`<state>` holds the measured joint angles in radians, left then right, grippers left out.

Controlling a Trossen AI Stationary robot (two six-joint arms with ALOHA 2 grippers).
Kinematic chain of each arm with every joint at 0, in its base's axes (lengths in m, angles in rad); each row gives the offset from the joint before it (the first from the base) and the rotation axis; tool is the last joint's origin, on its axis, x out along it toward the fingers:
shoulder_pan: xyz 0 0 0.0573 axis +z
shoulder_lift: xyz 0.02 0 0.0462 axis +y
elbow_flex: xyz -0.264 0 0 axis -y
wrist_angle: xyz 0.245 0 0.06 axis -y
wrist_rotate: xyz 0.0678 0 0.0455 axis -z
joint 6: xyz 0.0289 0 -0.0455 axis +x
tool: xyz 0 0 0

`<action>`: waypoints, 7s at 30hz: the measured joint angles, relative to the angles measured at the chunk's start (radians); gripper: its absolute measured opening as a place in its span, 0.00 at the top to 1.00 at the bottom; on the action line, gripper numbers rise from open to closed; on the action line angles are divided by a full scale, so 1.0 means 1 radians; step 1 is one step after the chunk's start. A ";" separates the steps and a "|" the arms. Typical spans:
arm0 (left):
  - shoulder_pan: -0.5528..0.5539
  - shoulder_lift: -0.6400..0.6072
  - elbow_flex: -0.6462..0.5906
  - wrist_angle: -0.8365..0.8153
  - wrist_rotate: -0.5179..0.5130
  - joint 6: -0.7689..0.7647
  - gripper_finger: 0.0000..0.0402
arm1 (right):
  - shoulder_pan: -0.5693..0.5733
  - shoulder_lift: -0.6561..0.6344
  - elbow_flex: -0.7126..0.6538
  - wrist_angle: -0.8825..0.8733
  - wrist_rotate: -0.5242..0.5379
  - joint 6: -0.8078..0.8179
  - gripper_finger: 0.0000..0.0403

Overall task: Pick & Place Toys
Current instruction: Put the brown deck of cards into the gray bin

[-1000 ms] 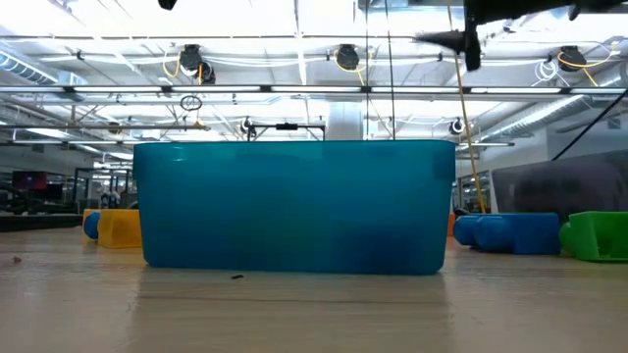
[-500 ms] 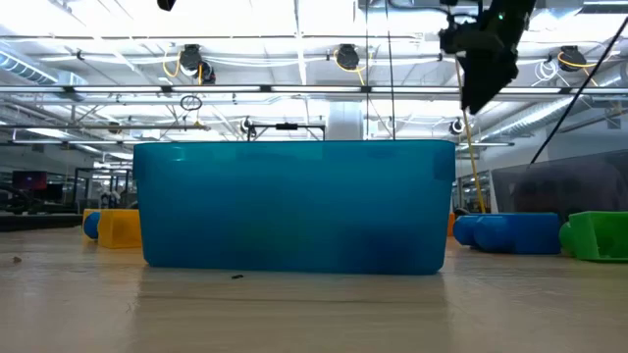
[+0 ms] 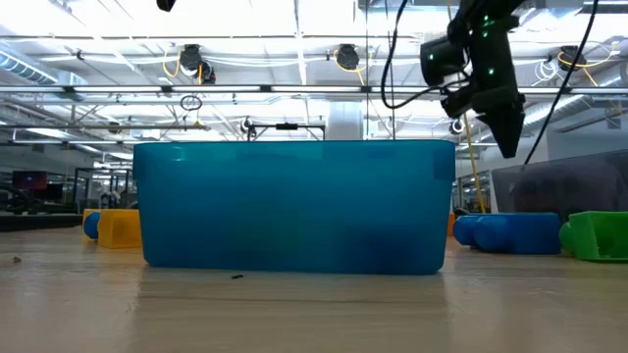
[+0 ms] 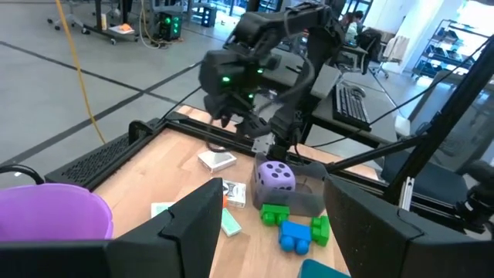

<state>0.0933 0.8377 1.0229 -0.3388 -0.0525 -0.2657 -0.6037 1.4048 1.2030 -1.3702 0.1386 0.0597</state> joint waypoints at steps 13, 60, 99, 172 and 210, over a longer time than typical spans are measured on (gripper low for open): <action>0.000 0.015 0.000 0.005 0.001 -0.026 0.42 | -0.092 0.065 0.000 0.045 -0.010 -0.138 0.15; 0.066 0.125 0.000 0.115 0.140 -0.096 0.42 | -0.186 0.178 -0.300 0.410 -0.005 -0.263 0.06; 0.065 0.125 0.000 0.135 0.138 -0.125 0.42 | -0.254 0.152 -0.323 0.371 0.096 -0.308 0.72; 0.122 0.434 0.000 0.693 0.397 -0.240 0.59 | 0.462 0.039 0.114 1.473 -0.432 0.504 0.84; 0.196 0.223 0.326 -0.197 0.526 0.080 0.79 | 0.290 -0.092 0.116 1.470 -0.613 0.503 0.47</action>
<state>0.2889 1.0612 1.3485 -0.5354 0.4737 -0.1854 -0.3141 1.3127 1.3186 0.0993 -0.4740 0.5622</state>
